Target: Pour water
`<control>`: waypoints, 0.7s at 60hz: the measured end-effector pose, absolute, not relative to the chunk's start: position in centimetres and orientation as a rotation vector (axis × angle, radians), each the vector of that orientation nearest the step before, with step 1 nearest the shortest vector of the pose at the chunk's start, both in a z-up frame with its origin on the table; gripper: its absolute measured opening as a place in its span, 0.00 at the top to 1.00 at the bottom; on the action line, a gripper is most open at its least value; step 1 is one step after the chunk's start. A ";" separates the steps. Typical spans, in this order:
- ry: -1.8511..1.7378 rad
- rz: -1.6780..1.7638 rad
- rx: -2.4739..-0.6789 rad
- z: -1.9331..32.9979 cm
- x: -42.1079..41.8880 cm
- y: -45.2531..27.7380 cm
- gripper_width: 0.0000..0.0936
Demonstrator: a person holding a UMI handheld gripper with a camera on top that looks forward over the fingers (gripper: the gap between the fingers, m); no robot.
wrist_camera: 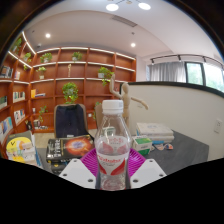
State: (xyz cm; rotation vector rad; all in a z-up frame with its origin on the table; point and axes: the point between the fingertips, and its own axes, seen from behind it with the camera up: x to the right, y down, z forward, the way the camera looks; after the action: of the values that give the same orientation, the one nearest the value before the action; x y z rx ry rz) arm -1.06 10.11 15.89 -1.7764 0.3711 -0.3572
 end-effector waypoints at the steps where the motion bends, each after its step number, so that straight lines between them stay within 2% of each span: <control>1: 0.371 -0.357 -1.781 14.5 -1.3 10.8 0.60; 13: 0.354 -0.317 -1.819 10.2 -0.5 11.2 0.60; 21: 0.351 -0.310 -1.782 10.7 -0.7 11.0 0.60; 27: 0.359 -0.296 -1.766 10.7 -0.7 10.8 0.56; 35: 0.369 -0.293 -1.765 10.7 -0.5 10.6 0.42; 40: 0.347 -0.255 -1.808 9.7 -1.5 10.3 0.19; 42: 0.337 -0.224 -1.810 9.7 -2.2 10.0 0.14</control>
State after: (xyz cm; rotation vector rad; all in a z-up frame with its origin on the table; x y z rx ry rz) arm -2.16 10.03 9.72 -1.8101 0.3372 -0.2243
